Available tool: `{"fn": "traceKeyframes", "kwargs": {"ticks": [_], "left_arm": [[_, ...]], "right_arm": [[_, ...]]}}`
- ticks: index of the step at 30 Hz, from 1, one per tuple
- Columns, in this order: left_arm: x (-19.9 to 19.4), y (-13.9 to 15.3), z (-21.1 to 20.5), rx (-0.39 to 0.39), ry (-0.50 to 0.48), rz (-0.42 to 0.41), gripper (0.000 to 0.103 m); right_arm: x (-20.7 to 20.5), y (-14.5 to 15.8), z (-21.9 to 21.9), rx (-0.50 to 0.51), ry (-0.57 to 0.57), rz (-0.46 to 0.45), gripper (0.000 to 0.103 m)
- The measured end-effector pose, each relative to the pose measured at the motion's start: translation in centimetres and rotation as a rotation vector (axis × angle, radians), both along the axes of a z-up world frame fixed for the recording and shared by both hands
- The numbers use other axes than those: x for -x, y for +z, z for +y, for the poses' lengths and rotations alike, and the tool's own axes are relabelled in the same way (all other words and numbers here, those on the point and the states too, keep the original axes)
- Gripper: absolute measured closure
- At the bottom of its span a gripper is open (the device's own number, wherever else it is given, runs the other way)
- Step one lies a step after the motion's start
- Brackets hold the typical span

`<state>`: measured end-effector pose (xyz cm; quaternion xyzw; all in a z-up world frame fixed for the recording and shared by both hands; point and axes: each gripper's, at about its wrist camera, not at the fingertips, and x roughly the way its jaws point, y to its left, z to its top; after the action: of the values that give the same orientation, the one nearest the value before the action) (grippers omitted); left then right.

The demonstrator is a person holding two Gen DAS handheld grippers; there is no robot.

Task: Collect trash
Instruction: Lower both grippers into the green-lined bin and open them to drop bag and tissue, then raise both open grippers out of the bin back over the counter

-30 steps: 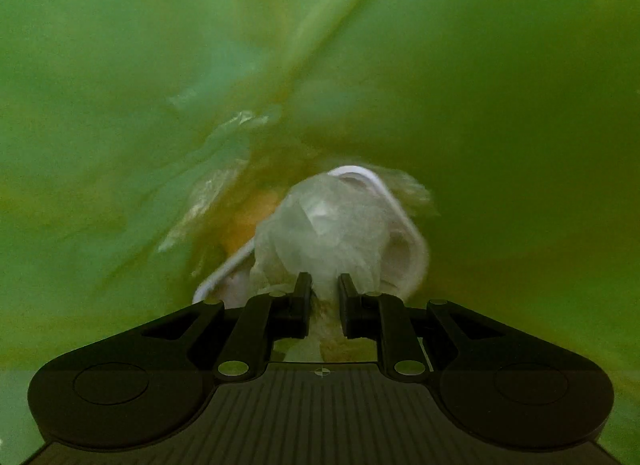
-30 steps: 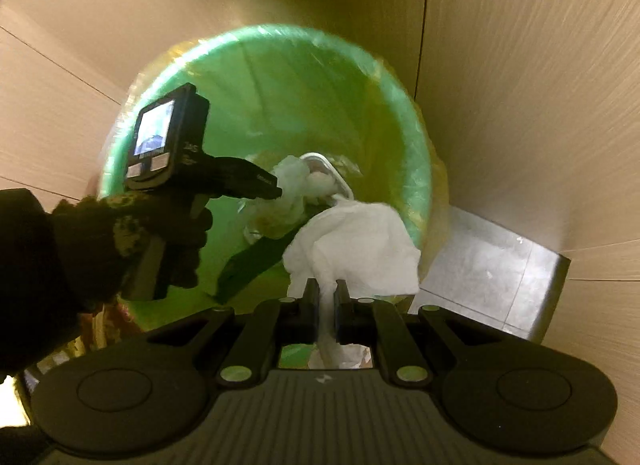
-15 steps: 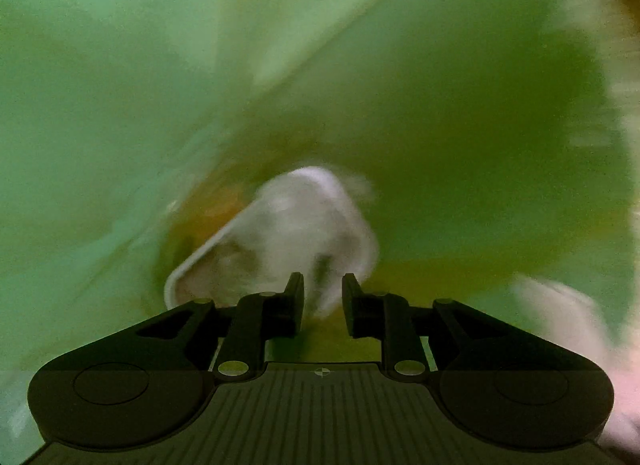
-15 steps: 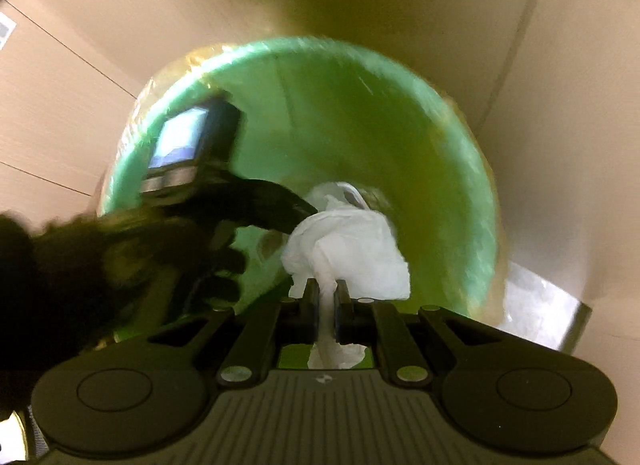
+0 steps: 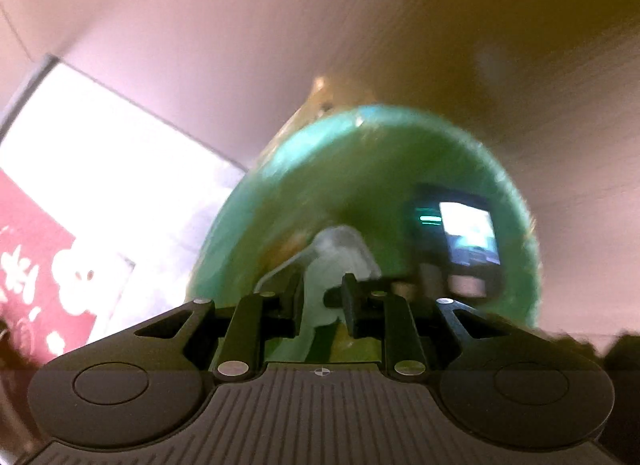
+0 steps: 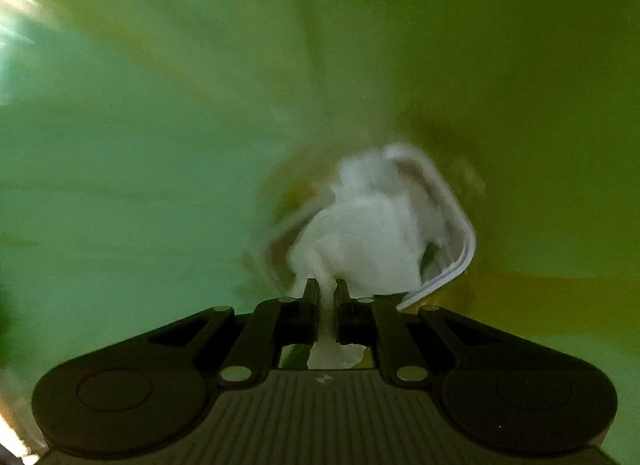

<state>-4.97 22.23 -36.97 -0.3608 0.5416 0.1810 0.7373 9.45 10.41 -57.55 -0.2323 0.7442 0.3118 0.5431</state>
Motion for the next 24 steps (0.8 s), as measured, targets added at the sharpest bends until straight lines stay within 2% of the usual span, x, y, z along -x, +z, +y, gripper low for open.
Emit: {"fn": "traceKeyframes", "kwargs": {"ticks": [2,4,7,9,12,14,17,19,23,24], "left_arm": [[0.6,0.2,-0.1,0.001,-0.001,0.024,0.080],[0.7,0.4,-0.1,0.001,0.000,0.029,0.080],[0.9,1.4,-0.4,-0.040,-0.020,0.032,0.080],[0.8,1.8,-0.6,-0.053,-0.031,0.026,0.080],[0.4,3.5,-1.0,-0.064,-0.045,0.013,0.080],[-0.2,5.0,-1.4,-0.079,-0.061,-0.005,0.080],[-1.2,7.5,-1.8,-0.095,-0.081,-0.032,0.080],[-1.8,9.0,-1.9,-0.101,-0.087,-0.050,0.080],[-2.6,11.4,-1.7,-0.124,-0.074,-0.071,0.080],[-2.7,12.0,-1.7,-0.132,-0.075,-0.073,0.080]], "right_arm": [[0.9,-3.1,0.2,0.085,0.067,-0.017,0.096],[0.8,-4.4,0.0,0.098,0.092,-0.041,0.095],[-0.1,-4.5,-0.2,0.104,0.072,-0.046,0.094],[-0.8,-3.3,-0.7,0.112,0.037,-0.022,0.088],[-1.6,2.1,-1.9,0.020,0.027,-0.014,0.077],[-1.7,7.4,-2.7,-0.062,0.044,-0.057,0.066],[-1.6,15.6,-4.0,-0.184,0.089,-0.142,0.058],[-1.5,20.4,-5.5,-0.234,0.103,-0.212,0.057],[-2.0,27.8,-8.9,-0.283,0.109,-0.380,0.057],[-1.8,29.7,-8.2,-0.289,0.117,-0.423,0.057]]}}
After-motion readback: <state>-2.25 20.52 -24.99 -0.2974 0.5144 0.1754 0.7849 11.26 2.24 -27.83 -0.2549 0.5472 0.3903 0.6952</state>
